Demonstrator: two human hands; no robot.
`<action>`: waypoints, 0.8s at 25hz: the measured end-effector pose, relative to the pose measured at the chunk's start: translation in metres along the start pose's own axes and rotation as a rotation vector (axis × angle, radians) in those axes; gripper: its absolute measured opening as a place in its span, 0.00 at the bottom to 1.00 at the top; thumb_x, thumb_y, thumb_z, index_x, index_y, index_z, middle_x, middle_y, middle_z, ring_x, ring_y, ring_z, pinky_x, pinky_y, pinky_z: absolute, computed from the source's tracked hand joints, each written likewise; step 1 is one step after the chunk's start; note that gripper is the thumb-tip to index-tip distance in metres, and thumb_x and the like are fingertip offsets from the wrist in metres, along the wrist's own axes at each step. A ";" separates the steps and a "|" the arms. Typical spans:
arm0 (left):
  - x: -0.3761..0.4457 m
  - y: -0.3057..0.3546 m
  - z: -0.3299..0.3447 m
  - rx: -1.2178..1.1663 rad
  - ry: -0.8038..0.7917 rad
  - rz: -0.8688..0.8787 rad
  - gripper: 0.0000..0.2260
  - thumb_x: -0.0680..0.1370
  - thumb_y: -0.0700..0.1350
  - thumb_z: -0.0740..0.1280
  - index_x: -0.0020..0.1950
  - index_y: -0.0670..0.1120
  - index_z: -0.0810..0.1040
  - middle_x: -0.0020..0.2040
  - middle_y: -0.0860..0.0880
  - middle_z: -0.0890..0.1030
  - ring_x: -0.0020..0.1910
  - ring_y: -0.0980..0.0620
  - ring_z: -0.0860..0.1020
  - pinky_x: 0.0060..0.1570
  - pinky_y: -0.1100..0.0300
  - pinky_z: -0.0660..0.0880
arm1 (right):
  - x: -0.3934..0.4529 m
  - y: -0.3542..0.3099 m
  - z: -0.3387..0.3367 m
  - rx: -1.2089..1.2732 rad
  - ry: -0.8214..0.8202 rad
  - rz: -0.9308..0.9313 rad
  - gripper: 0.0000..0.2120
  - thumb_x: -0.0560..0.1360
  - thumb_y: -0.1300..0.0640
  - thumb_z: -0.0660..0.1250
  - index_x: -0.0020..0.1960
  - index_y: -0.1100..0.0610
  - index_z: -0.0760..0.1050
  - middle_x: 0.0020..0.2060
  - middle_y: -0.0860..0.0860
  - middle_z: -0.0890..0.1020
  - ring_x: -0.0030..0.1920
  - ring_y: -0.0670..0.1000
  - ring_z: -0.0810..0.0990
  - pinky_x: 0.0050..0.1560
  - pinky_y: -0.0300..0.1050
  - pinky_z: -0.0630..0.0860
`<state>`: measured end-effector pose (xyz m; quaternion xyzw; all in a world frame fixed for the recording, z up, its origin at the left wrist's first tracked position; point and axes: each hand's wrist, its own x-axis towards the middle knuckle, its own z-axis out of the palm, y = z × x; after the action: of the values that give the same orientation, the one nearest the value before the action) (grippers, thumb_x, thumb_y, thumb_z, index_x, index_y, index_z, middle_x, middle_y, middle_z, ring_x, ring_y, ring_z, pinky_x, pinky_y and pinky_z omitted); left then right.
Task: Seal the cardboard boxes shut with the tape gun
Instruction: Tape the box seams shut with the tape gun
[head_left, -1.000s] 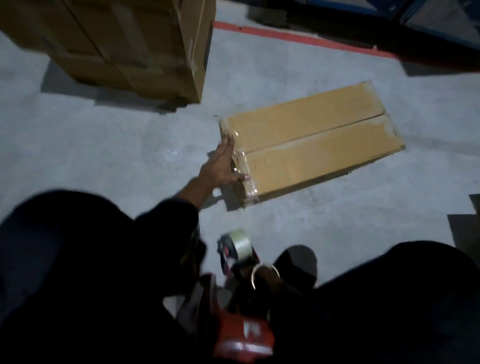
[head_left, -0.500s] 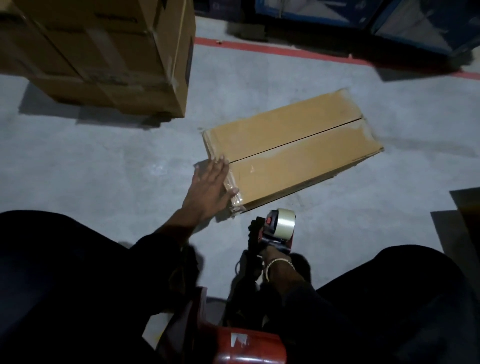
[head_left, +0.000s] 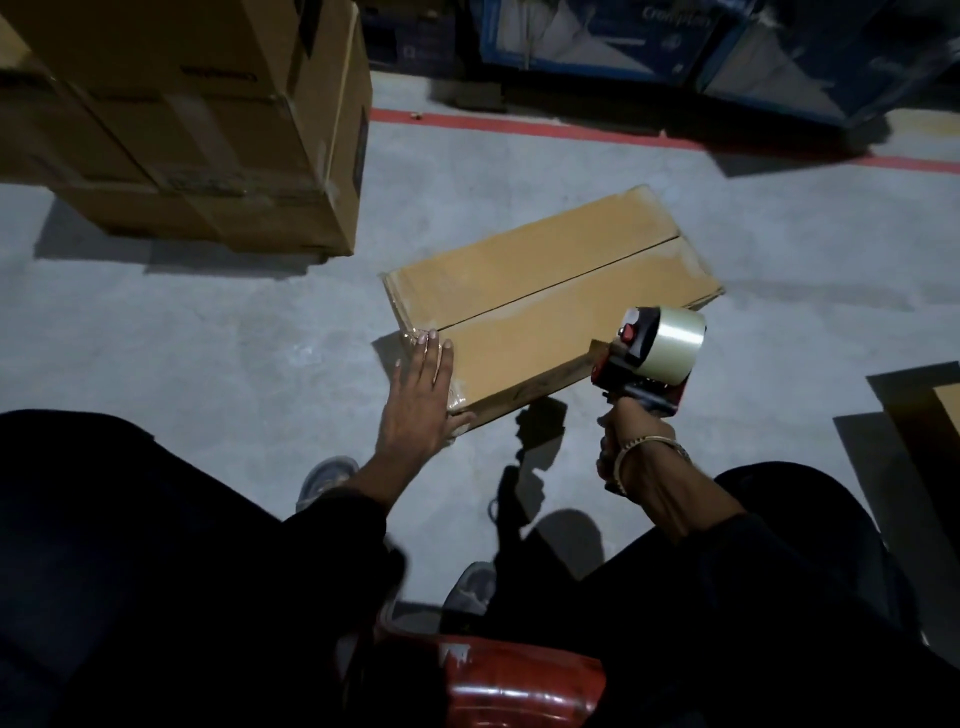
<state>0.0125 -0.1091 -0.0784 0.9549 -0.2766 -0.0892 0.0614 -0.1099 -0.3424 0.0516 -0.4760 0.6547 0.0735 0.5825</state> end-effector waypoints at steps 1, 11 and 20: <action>-0.001 -0.003 0.003 0.016 -0.007 -0.010 0.52 0.74 0.72 0.64 0.85 0.44 0.45 0.86 0.43 0.45 0.85 0.43 0.45 0.78 0.39 0.61 | -0.002 -0.004 0.000 0.043 -0.004 0.008 0.09 0.76 0.58 0.64 0.37 0.54 0.69 0.26 0.50 0.65 0.23 0.51 0.61 0.23 0.38 0.64; -0.037 -0.125 -0.026 0.051 -0.086 0.049 0.47 0.75 0.29 0.66 0.84 0.40 0.38 0.85 0.38 0.41 0.82 0.36 0.58 0.70 0.42 0.72 | -0.030 -0.008 0.007 0.115 -0.192 -0.002 0.06 0.74 0.62 0.57 0.42 0.57 0.72 0.22 0.50 0.64 0.20 0.50 0.59 0.27 0.38 0.59; -0.017 -0.094 -0.025 -0.619 -0.142 -0.471 0.36 0.78 0.49 0.64 0.84 0.48 0.52 0.77 0.40 0.66 0.69 0.37 0.71 0.67 0.38 0.72 | -0.051 -0.005 0.050 -0.107 -0.407 0.012 0.14 0.77 0.58 0.61 0.33 0.54 0.68 0.22 0.49 0.64 0.20 0.49 0.59 0.27 0.38 0.61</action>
<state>0.0520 -0.0195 -0.0675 0.9200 -0.0133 -0.2456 0.3052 -0.0784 -0.2856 0.0812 -0.4777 0.5215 0.2063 0.6762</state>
